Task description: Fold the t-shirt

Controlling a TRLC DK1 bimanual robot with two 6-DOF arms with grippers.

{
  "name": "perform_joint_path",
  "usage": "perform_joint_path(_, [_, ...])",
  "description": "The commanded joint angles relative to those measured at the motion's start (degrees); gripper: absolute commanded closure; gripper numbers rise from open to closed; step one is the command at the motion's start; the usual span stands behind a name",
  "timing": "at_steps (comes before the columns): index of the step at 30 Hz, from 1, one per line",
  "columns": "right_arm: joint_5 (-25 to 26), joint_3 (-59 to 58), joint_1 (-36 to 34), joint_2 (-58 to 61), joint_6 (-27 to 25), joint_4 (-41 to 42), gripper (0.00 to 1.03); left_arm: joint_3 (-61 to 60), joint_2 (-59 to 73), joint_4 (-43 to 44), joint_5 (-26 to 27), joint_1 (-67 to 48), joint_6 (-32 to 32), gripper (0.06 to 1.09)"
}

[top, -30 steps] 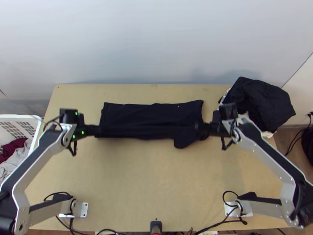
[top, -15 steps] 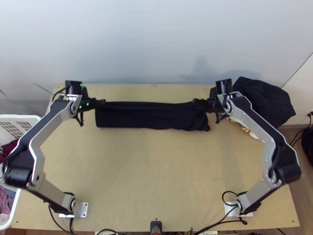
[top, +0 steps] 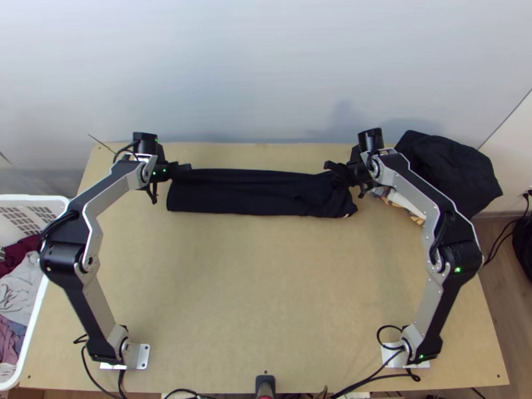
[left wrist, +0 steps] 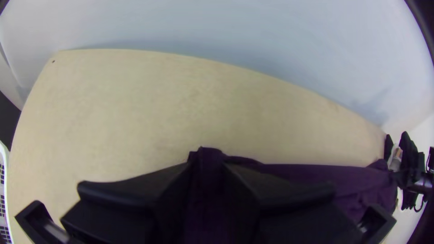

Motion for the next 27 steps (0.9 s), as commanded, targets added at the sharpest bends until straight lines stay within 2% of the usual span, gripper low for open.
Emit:
perform_joint_path(1, [1.12, 1.06, -0.83, 2.65, 2.06, -0.06, 0.45, -1.14, 2.42, 0.37, 0.13, -1.06, 0.35, 0.36])
perform_joint_path(4, [1.12, 1.5, -0.3, 1.07, 2.24, -0.41, 0.17, -2.28, 0.57, -1.03, 0.13, -1.06, 0.09, 0.16])
perform_joint_path(5, [1.12, 1.94, -0.13, 0.63, 2.33, -0.5, 0.12, -2.37, -0.04, -2.18, 0.22, -0.97, 0.09, 0.11])
perform_joint_path(9, [1.12, 2.12, 0.49, -2.19, 2.5, -1.11, 0.1, -3.16, -3.03, -6.84, 0.66, -0.62, 0.62, 0.11])
perform_joint_path(11, [1.12, 2.03, 1.1, -3.51, 2.42, -2.08, 0.05, -4.48, -4.61, -7.71, 0.66, -0.62, 1.06, 0.11])
perform_joint_path(27, [0.95, 3.7, 11.04, -9.31, 1.01, -7.18, 0.05, -6.59, -1.62, -8.86, 0.75, -4.93, 1.14, 0.11])
